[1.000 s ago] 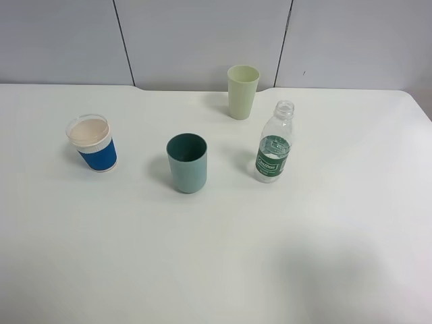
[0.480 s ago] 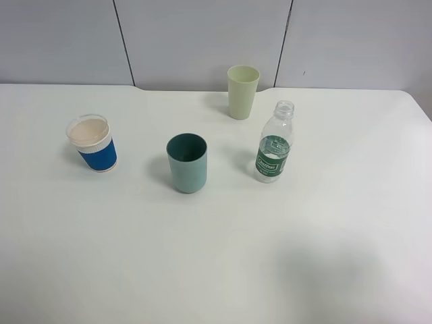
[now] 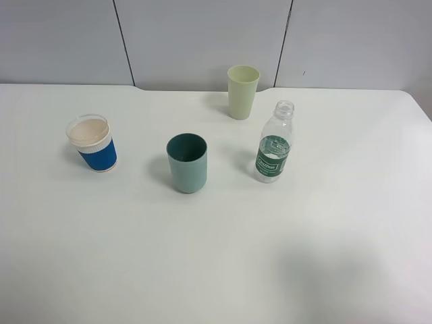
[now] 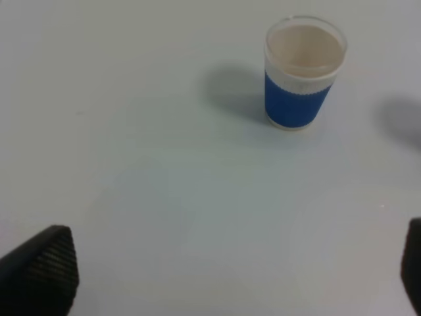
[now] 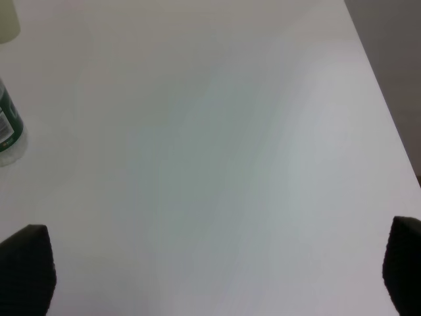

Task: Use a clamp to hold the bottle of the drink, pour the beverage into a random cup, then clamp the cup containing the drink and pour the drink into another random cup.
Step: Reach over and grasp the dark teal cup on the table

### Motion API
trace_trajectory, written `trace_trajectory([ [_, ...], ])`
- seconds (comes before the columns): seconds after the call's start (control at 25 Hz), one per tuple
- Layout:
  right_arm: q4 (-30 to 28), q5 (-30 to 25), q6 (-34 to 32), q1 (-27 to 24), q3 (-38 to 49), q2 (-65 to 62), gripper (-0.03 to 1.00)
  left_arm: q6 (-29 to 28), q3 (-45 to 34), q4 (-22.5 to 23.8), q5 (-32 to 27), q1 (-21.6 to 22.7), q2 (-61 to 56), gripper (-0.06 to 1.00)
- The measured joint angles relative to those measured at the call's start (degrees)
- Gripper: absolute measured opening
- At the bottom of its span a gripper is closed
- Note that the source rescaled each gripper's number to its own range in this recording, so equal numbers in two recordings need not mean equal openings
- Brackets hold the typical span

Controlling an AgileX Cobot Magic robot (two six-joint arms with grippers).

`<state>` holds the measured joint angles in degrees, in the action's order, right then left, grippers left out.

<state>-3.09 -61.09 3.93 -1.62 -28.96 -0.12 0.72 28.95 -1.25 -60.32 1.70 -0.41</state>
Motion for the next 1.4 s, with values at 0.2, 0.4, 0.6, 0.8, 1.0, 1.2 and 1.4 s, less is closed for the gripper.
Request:
trace_trajectory([
  [0.2,0.0,0.0,0.0,0.0,0.0,0.0,1.00,0.0,0.0,0.0,0.0,0.0,0.0,1.00],
  [0.4,0.0,0.0,0.0,0.0,0.0,0.0,1.00,0.0,0.0,0.0,0.0,0.0,0.0,1.00],
  [0.6,0.0,0.0,0.0,0.0,0.0,0.0,1.00,0.0,0.0,0.0,0.0,0.0,0.0,1.00],
  [0.8,0.0,0.0,0.0,0.0,0.0,0.0,1.00,0.0,0.0,0.0,0.0,0.0,0.0,1.00],
  [1.0,0.0,0.0,0.0,0.0,0.0,0.0,1.00,0.0,0.0,0.0,0.0,0.0,0.0,1.00],
  [1.2,0.0,0.0,0.0,0.0,0.0,0.0,1.00,0.0,0.0,0.0,0.0,0.0,0.0,1.00],
  [1.4,0.0,0.0,0.0,0.0,0.0,0.0,1.00,0.0,0.0,0.0,0.0,0.0,0.0,1.00],
])
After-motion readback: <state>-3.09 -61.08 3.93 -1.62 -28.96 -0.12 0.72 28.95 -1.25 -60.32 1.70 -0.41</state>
